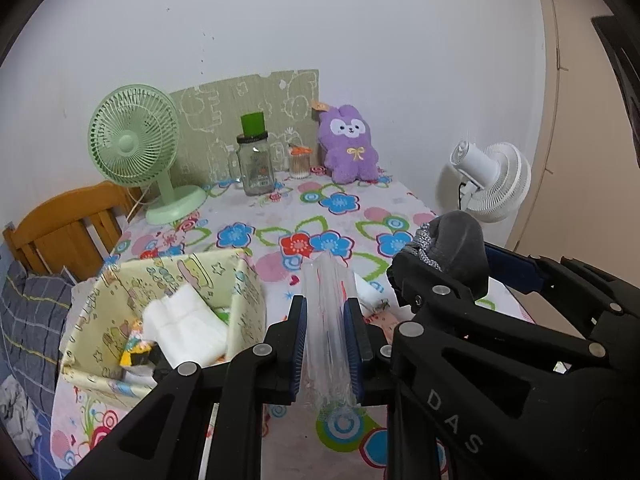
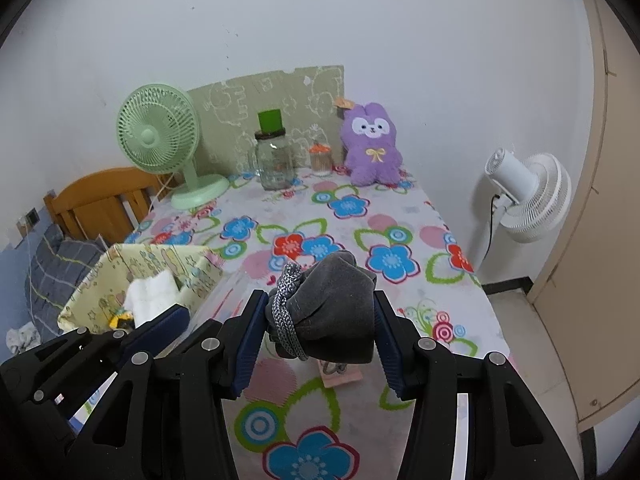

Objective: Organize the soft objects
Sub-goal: 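Lift the gray cloth and clear packet and carry both over the box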

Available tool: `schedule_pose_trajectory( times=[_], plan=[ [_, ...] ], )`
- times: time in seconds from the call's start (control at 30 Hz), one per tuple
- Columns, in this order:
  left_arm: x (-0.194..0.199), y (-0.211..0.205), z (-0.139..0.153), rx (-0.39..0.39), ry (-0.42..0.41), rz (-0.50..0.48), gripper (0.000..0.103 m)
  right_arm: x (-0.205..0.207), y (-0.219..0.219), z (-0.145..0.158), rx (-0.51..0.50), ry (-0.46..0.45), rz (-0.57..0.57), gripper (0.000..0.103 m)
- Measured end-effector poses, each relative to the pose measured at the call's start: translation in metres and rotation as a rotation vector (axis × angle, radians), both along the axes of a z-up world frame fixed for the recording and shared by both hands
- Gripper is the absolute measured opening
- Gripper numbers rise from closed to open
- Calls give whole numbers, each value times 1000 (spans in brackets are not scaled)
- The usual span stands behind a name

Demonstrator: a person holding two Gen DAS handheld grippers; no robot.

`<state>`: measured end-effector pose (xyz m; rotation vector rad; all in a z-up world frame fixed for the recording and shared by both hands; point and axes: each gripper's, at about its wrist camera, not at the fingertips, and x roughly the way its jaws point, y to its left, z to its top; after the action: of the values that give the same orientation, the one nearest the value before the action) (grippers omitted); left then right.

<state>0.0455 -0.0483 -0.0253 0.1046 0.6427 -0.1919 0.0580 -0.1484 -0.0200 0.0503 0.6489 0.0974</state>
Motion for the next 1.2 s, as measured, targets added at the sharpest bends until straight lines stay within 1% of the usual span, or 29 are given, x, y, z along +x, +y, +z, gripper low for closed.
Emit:
schedule_pose_trajectory(
  times=[0.23,0.53,0.83,1.2],
  plan=[
    [4,14,7,4,-15,8,17,4,16,9,-1,-20,21,55],
    [11,38,12,10,-24,31,17,14,40,13,8,-31,59,55],
    [20,60,13,25,-26,55,17,27,66,12,32,-29,112,55],
    [32,89,9,33,-14,87,17,40,97,8,31,-22,152,55]
  ],
)
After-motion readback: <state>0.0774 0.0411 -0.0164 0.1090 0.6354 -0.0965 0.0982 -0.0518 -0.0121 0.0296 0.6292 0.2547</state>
